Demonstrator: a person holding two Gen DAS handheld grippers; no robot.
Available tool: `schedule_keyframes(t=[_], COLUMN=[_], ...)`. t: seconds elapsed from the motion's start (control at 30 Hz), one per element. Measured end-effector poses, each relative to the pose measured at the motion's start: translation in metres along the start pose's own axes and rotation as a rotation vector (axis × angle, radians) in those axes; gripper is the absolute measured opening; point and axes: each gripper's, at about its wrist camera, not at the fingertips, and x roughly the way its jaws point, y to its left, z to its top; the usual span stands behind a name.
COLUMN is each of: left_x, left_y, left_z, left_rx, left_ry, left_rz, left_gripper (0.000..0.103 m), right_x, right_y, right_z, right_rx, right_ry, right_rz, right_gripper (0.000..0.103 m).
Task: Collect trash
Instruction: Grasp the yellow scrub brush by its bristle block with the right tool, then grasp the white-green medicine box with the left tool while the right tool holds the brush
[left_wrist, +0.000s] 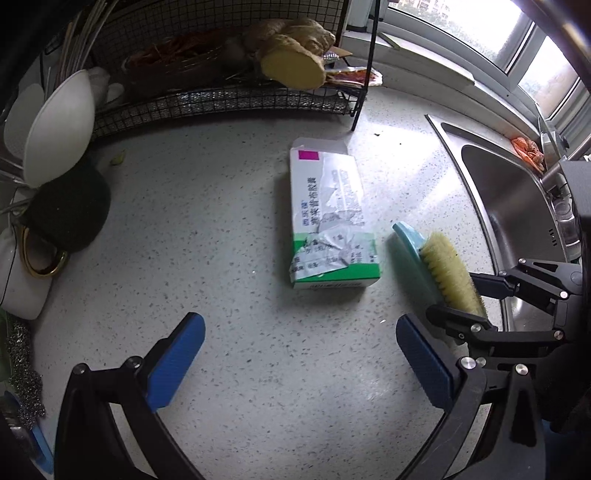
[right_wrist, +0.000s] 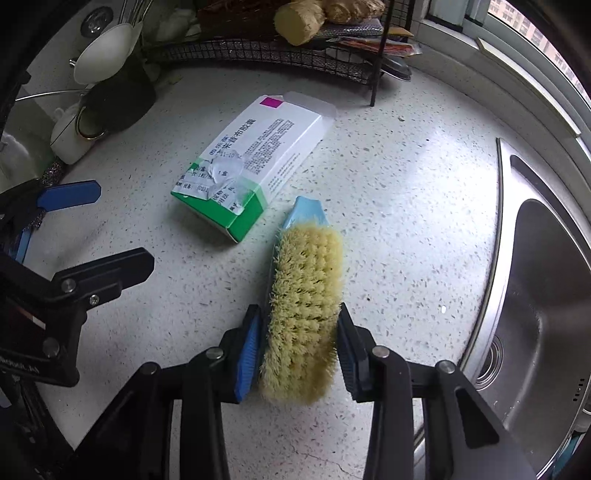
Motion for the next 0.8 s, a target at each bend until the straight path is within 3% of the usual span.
schedule_keyframes(t=[0.43, 0.8], left_x=[0.030, 0.064], left_y=[-0.034, -0.028], left_z=[0.059, 0.087], left_rx=[0.077, 0.057], left_ry=[0.002, 0.054], left_rz=[-0.013, 0.001], left_gripper=[0.103, 0.103], right_x=[-0.048, -0.039], right_y=[-0.067, -0.091], right_z=[0.008, 0.010], right_rx=[0.110, 0.152], right_ry=[-0.087, -0.076], right_rz=[-0.038, -0.029], right_gripper=[0.035, 0.035])
